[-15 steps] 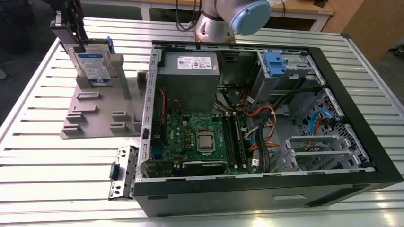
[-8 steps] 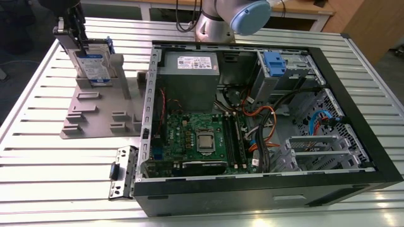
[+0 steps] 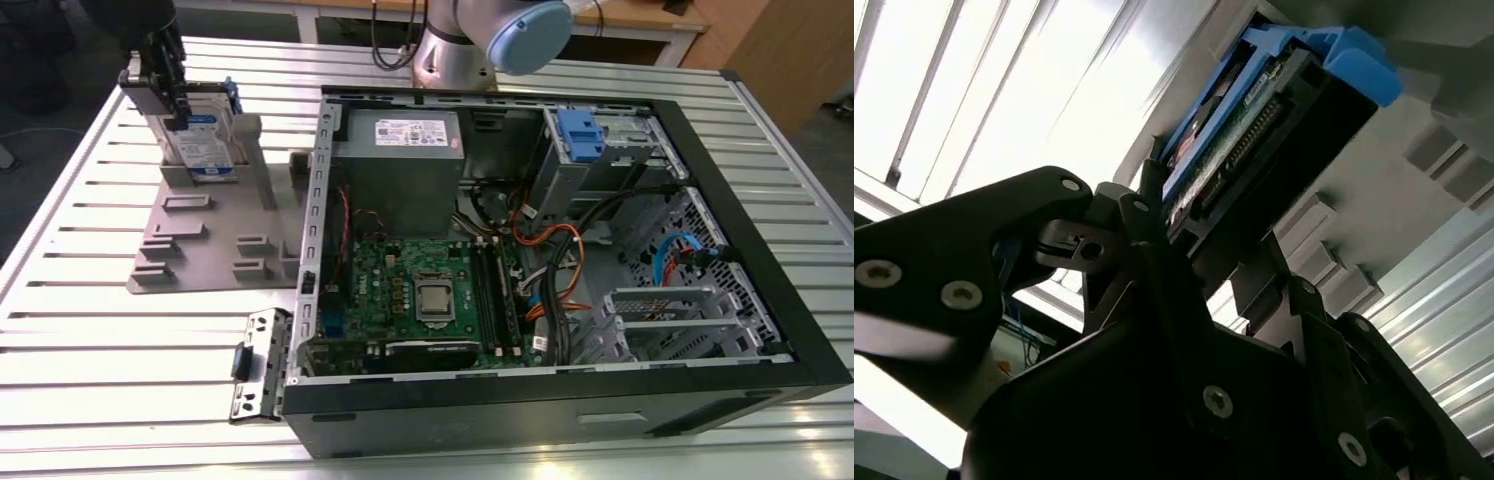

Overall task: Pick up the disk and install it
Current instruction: 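Pick up the disk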

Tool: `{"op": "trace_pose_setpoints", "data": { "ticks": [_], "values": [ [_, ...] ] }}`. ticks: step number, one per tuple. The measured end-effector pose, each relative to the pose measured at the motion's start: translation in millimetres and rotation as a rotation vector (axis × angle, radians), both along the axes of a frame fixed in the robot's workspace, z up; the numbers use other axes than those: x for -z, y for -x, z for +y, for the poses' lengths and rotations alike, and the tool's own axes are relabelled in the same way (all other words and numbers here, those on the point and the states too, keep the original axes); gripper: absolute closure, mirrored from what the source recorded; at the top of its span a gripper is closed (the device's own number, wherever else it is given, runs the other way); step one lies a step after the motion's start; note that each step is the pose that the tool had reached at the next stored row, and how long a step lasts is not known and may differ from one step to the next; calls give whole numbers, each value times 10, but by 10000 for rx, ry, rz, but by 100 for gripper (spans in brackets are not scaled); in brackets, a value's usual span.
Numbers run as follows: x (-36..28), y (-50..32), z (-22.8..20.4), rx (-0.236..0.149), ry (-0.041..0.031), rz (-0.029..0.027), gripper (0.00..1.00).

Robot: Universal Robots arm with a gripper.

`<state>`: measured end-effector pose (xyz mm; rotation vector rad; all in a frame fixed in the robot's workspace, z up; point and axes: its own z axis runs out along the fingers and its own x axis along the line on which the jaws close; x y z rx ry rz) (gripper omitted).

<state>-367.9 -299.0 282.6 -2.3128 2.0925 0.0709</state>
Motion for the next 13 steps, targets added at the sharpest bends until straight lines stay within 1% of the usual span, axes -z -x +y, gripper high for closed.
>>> {"op": "trace_pose_setpoints", "data": {
  "ticks": [2, 3, 13],
  "values": [
    [28, 0, 0, 357, 2, -5, 47],
    [36, 1, 3, 476, 3, -4, 47],
    [41, 0, 7, 481, 3, -4, 47]
  ]
}}
